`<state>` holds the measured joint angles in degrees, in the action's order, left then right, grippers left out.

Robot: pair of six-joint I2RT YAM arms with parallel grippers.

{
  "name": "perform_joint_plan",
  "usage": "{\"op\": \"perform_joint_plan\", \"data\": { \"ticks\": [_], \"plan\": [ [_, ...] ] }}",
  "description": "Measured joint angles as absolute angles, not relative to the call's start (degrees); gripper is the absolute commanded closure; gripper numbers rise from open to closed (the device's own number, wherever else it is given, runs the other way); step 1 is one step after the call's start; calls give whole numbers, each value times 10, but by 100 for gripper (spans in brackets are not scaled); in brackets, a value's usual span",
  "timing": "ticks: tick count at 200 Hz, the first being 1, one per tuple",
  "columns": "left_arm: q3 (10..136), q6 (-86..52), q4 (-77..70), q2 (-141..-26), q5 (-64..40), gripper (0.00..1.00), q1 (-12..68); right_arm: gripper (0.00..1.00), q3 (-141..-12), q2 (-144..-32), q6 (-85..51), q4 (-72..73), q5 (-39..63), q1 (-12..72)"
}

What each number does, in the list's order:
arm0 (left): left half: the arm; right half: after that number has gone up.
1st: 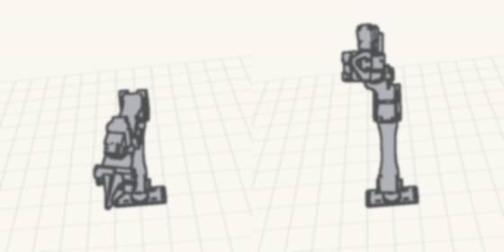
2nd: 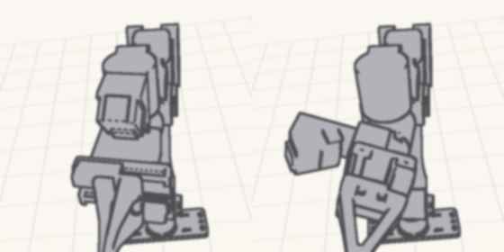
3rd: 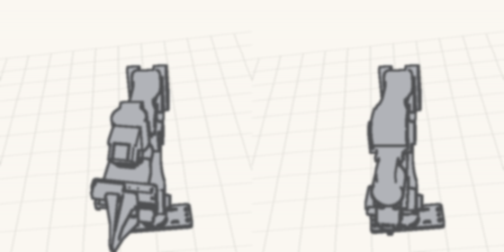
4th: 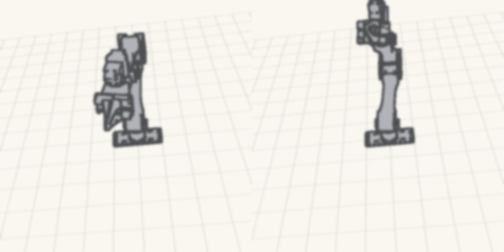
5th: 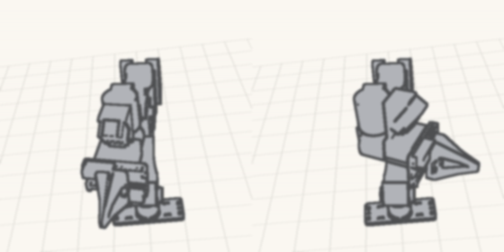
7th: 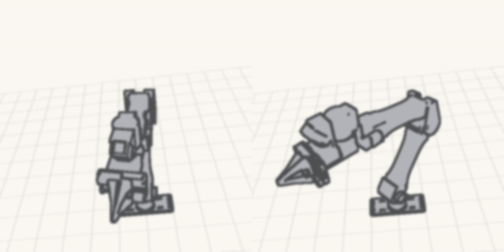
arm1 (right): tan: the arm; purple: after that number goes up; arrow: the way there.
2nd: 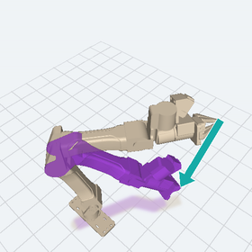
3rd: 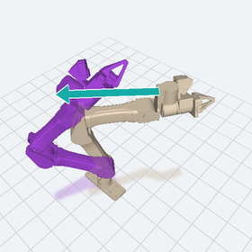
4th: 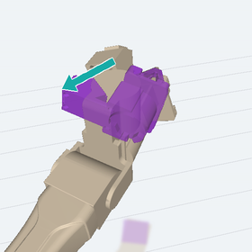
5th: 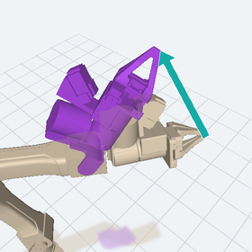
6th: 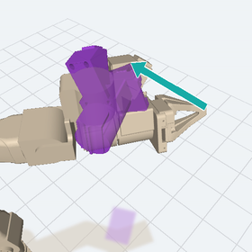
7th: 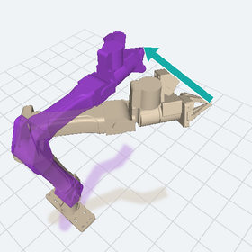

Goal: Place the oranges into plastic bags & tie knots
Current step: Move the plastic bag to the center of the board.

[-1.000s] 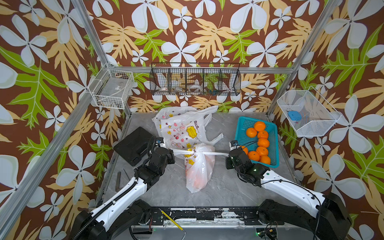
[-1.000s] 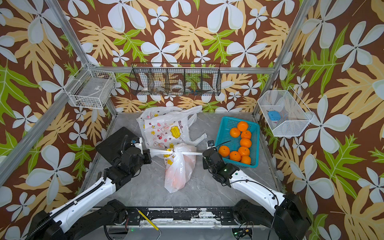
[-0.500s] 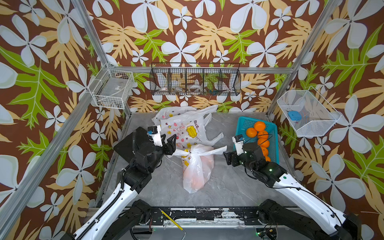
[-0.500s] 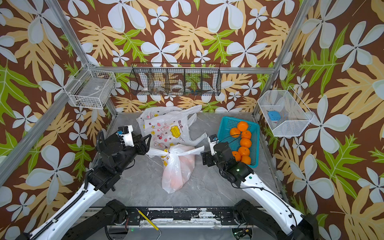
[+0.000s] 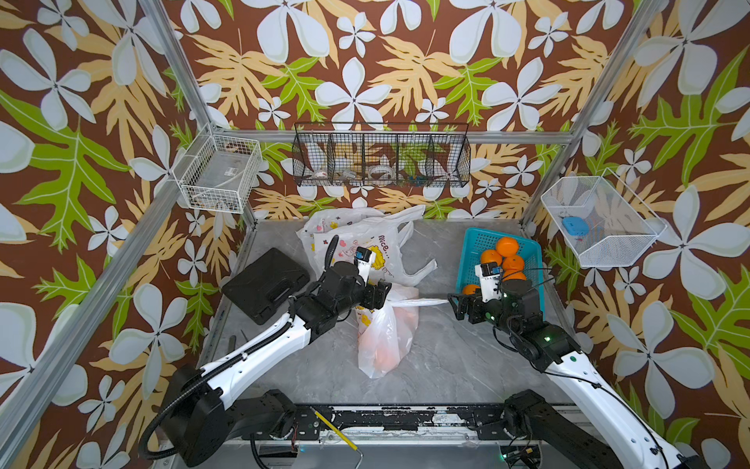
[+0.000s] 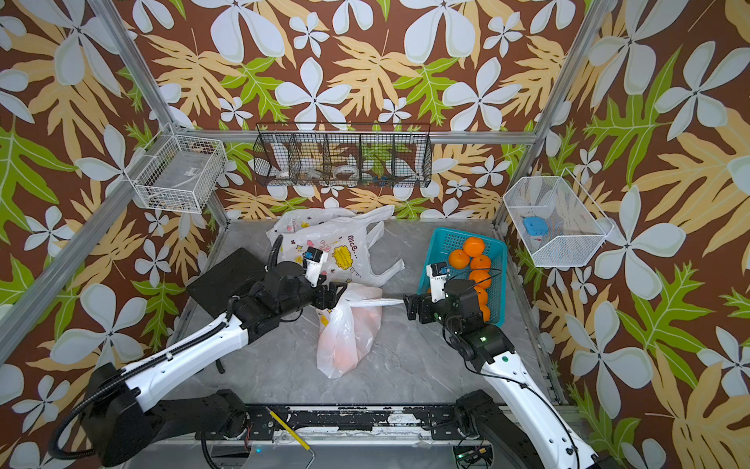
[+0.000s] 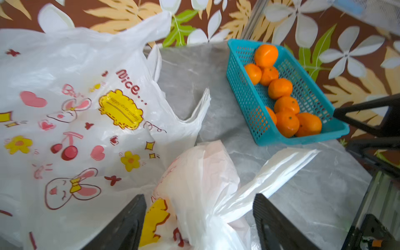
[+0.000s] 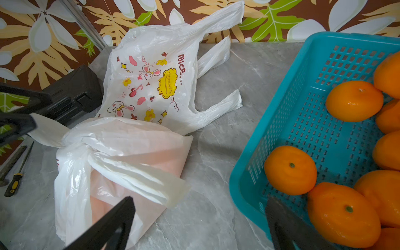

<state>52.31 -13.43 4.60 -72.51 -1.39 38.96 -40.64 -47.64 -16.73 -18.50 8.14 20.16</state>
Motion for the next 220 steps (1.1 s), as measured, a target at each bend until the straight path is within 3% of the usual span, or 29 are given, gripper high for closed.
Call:
{"op": "perform_joint_plan", "data": {
  "ticks": [48,67,90,115,135,220],
  "plan": [
    [540,-101,53,-806,-9,18,415,3,-402,-472,-171,-185,76,201],
    [540,-97,60,-825,5,25,416,3,-402,-472,-171,-185,74,201],
    [535,-94,63,-835,13,48,418,3,-402,-472,-164,-185,71,201],
    [528,-94,72,-828,27,81,418,3,-402,-473,-163,-185,68,200],
    [524,-103,87,-805,49,100,418,3,-403,-473,-162,-186,60,200],
    [491,-177,235,-540,223,100,414,3,-413,-493,-158,-184,46,200]
  ]
}}
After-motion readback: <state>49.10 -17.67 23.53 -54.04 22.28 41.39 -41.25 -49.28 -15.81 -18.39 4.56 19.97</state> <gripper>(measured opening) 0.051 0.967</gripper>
